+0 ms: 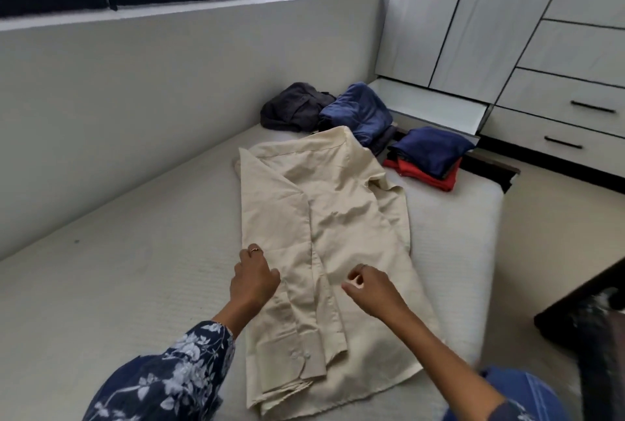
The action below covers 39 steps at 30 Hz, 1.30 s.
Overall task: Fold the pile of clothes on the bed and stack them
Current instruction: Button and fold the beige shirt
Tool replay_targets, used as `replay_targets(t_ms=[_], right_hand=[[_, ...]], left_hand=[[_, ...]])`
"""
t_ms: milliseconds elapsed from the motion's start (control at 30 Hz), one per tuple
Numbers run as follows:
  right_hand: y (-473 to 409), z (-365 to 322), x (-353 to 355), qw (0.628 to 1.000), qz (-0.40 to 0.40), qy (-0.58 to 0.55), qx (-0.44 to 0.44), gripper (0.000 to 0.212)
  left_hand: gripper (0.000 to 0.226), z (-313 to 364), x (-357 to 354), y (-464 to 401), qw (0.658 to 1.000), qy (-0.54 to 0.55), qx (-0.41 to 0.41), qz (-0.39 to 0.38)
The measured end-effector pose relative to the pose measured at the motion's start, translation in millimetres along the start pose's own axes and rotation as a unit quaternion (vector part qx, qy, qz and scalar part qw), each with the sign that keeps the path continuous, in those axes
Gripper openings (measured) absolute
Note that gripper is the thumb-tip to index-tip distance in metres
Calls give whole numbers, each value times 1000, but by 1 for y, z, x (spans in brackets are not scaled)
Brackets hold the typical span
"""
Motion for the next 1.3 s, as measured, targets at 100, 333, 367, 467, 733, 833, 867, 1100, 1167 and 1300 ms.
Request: replay_targets(t_ms=[100,333,367,467,733,833,867,1100,1167,1300], right_hand=[[5,27,15,994,91,27,-56,42],[-16,75,31,982,55,-34,-176,66],[-18,77,31,981,52,-47,-181,66],[-25,83,26,981,61,-43,-179,67],[-40,83,19,989,54,2,-141,61],[-45,76,20,987,114,63,-98,67],[-46,75,19,986,119,73,-86,71],[-41,76,13,990,114,65,-57,62],[-40,74,20,994,74,63,-51,54],[-37,75,32,999,33,-13,-27,35]], left_hand=[[49,39,-3,-16,998,-29,-56,-7],[52,149,-25,-60,983,-57,-173,-6],[52,163,-30,-65,979,-64,-194,2],[52,205,-53,-81,962,-86,-259,12],[43,273,-137,-115,935,-101,-339,-42],[38,285,-165,-121,935,-111,-330,-71],[37,288,-171,-121,936,-116,-324,-76],[82,294,-213,-123,917,-273,-285,-49],[81,290,-225,-126,917,-302,-256,-50],[37,292,-232,-128,908,-297,-290,-63]])
Point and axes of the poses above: each hand's wrist, its own y-axis away from the middle knuckle, its own x-axis out of the back of the hand, z = x × y, the point moved 1 cm from there along -y, towards the middle knuckle, and after that the axes turned 9 degrees about z, right-handed, at the moved point
